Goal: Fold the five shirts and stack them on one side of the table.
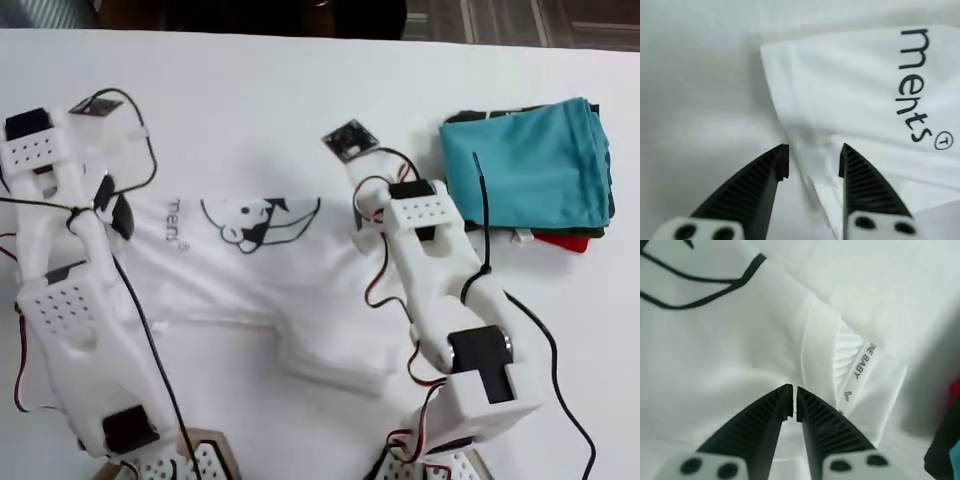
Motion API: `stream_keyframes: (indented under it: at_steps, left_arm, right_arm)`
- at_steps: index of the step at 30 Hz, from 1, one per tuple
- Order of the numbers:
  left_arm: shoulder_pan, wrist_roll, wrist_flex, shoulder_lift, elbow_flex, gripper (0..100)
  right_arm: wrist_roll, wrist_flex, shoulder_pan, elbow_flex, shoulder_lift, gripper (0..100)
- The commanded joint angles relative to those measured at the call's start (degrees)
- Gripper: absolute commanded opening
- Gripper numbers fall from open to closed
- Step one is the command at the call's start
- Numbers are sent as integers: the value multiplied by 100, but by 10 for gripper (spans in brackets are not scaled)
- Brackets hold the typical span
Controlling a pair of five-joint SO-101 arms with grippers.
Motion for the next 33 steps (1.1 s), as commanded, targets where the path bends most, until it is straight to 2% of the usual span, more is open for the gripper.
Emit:
stream_keyframes:
  at_steps: [1, 3, 7, 12, 16, 20, 28, 33]
  left_arm:
    - [-9, 26, 114, -563, -215, 212]
    - [185, 237, 114, -730, -171, 176]
    - [862, 642, 44, -712, -171, 13]
    - [1231, 1029, -334, -18, -215, 27]
    - [1187, 1090, -642, 545, -215, 26]
    - [1029, 1090, -835, 826, -391, 26]
    - [818, 1081, -774, 1442, -1684, 26]
    - [809, 1090, -589, 1855, -2229, 26]
  right_arm:
    - [-492, -312, -75, -229, -321, 21]
    - [-457, -347, -233, -229, -277, 21]
    - [-378, -593, -382, -237, 22, 21]
    - [-378, -875, -224, -237, 558, 21]
    - [-378, -884, 84, -387, 901, 21]
    - [-378, -831, 444, -1178, 1499, 21]
    - [-369, 699, 523, -3648, 3020, 21]
    - [-360, 1244, 400, -4387, 3134, 21]
